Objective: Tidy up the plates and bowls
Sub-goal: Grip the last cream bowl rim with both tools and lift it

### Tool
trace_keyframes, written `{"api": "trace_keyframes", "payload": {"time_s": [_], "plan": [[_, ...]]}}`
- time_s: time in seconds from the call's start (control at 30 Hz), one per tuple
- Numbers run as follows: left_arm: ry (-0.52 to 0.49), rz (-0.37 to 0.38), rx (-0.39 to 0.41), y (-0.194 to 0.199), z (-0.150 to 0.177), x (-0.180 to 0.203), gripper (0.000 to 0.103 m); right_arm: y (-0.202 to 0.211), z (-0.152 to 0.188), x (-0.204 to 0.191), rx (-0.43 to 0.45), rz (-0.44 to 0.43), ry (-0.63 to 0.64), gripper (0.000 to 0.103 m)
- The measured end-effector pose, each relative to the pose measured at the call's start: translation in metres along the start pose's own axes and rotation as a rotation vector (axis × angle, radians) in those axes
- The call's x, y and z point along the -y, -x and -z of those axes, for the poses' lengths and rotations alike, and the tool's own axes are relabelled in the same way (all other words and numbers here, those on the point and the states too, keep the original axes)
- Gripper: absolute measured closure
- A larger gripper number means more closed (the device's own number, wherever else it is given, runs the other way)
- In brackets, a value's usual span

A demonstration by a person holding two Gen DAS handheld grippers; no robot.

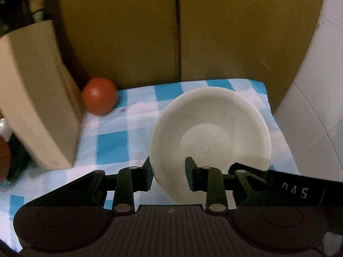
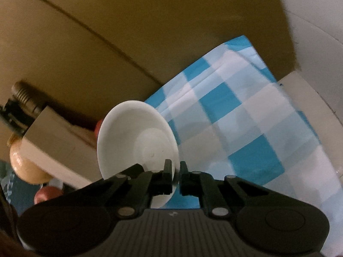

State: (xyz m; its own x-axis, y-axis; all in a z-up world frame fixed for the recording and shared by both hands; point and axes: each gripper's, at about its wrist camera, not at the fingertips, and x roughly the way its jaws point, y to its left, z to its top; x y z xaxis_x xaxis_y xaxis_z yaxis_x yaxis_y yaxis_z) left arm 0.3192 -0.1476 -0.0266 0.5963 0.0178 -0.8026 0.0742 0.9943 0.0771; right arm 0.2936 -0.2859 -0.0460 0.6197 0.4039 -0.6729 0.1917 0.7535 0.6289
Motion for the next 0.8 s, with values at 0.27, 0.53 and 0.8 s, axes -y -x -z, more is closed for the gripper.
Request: {"api": "trace_keyframes", "payload": {"time_s": [0.27, 0.53, 0.8], "plan": [[0.039, -0.025, 0.038, 0.034, 0.015, -0.029, 0.065, 0.011, 0.025, -0.031, -0.024, -0.046, 0.065, 0.095], [0.074, -0.037, 0.066, 0.059, 0.031, -0.05, 0.065, 0.02, 0.047, -0.055, -0.046, -0.081, 0.12, 0.095], [0.103, -0.042, 0.089, 0.08, 0.047, -0.063, 0.063, 0.027, 0.065, -0.07, -0.059, -0.105, 0.16, 0.094]]}}
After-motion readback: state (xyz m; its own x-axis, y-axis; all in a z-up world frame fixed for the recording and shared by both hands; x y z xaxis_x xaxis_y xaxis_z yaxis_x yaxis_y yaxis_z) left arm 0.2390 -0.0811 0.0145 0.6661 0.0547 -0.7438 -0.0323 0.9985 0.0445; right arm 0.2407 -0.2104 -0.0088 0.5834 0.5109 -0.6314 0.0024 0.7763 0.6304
